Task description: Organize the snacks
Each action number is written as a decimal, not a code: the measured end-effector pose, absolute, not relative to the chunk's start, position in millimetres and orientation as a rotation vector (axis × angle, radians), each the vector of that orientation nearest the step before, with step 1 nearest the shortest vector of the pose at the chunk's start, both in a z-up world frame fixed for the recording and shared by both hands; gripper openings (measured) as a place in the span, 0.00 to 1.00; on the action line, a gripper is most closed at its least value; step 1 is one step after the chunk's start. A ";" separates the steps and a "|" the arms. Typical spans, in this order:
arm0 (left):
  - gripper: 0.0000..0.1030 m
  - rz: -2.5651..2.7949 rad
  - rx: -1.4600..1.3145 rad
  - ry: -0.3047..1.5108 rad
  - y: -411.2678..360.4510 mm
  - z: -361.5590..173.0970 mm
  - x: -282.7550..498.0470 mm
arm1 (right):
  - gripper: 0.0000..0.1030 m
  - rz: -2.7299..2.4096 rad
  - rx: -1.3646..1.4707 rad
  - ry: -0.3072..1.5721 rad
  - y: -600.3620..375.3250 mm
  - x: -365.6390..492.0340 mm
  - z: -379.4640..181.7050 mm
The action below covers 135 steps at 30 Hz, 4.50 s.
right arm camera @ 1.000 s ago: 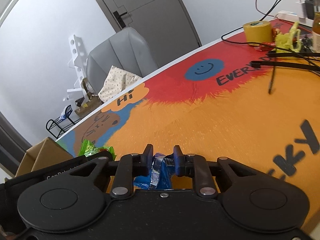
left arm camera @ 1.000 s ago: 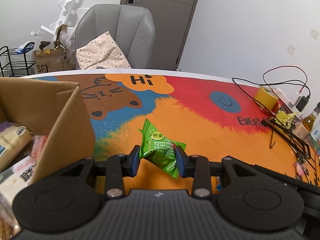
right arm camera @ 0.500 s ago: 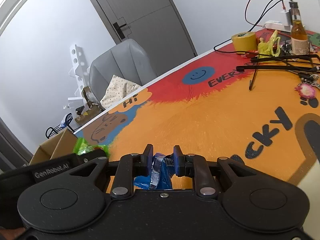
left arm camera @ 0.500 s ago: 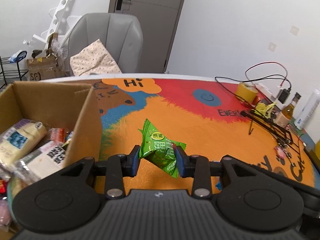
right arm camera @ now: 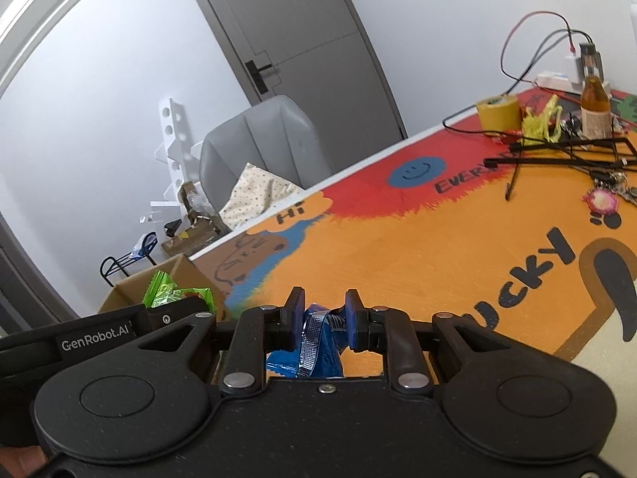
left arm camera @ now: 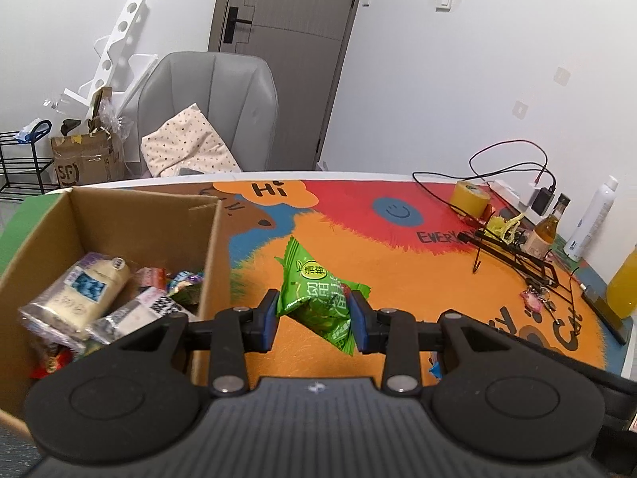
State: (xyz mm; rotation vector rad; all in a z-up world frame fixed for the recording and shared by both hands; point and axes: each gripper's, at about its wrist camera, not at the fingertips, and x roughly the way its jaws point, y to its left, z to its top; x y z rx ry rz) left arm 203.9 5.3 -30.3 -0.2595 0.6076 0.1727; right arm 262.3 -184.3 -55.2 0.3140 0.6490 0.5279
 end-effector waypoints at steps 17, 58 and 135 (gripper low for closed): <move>0.35 0.186 -0.271 0.568 41.4 -6.4 165.5 | 0.19 0.613 0.265 0.597 -148.0 236.8 -26.2; 0.56 0.300 -0.362 0.579 154.7 -16.1 158.2 | 0.19 0.755 0.171 0.616 -35.1 235.9 -12.9; 1.00 0.111 -0.139 0.565 76.8 20.4 26.4 | 1.00 0.530 0.173 0.571 -169.7 99.8 9.2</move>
